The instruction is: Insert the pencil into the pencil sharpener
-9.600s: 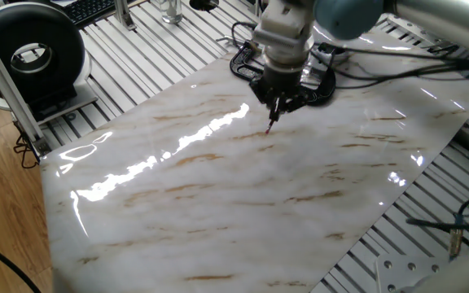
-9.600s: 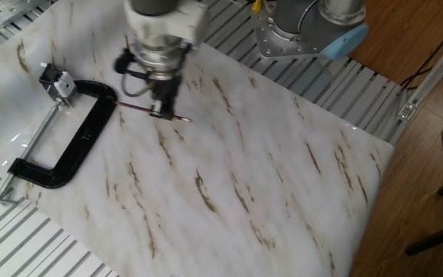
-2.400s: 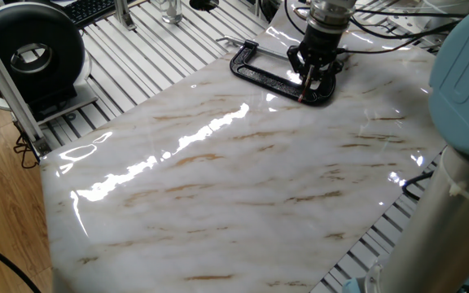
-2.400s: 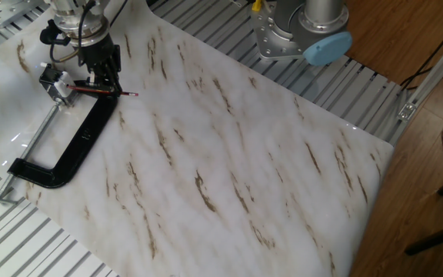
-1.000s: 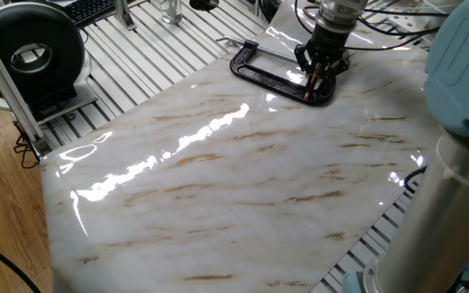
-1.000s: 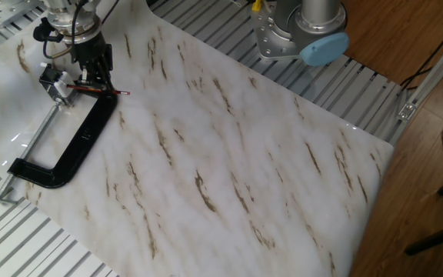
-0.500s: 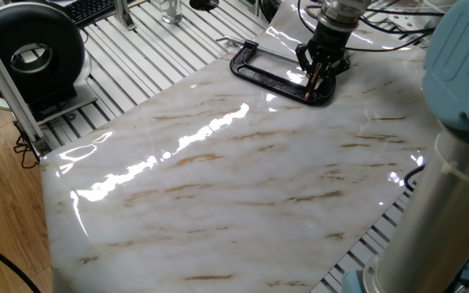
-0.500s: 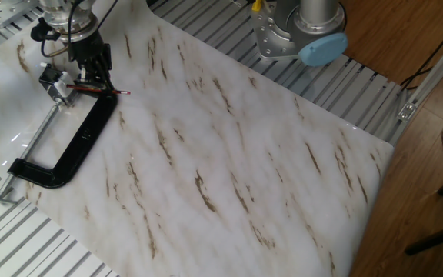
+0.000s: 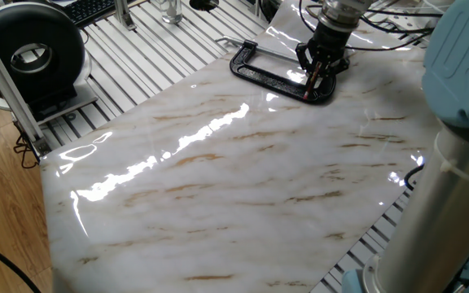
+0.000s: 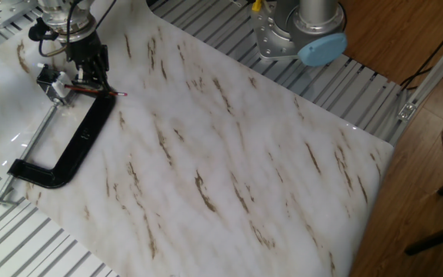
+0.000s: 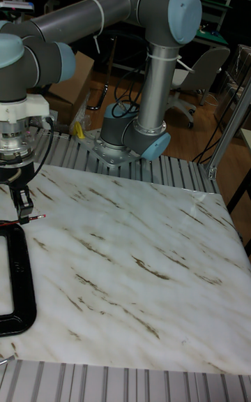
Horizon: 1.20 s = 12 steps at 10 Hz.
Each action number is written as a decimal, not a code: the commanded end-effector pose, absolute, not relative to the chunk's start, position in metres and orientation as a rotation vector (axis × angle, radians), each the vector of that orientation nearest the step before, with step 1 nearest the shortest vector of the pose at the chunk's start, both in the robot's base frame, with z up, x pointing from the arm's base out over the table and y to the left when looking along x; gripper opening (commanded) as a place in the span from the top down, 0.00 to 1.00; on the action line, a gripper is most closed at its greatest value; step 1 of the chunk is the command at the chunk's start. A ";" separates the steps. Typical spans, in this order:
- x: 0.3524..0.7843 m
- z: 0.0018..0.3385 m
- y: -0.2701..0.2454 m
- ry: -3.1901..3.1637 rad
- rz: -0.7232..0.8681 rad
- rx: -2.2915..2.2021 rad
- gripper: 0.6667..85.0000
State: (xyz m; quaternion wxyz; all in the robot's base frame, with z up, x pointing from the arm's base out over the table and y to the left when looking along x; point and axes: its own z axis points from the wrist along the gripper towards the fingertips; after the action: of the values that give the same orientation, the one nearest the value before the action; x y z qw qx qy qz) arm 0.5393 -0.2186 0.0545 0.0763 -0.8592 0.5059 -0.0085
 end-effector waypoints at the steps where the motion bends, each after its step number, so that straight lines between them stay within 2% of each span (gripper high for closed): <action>1: 0.563 0.058 -0.244 1.519 -0.225 -2.596 0.91; 4: 0.559 0.058 -0.238 1.508 -0.193 -2.591 0.60; 7: 0.555 0.059 -0.249 1.515 -0.178 -2.629 0.38; 9: 0.550 0.066 -0.263 1.569 -0.192 -2.654 0.33; 12: 0.538 0.079 -0.274 1.768 -0.211 -2.568 0.36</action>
State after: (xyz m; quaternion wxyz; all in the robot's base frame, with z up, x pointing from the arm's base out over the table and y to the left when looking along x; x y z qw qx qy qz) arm 0.5464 -0.2644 0.0681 0.0209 -0.8489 0.5242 -0.0638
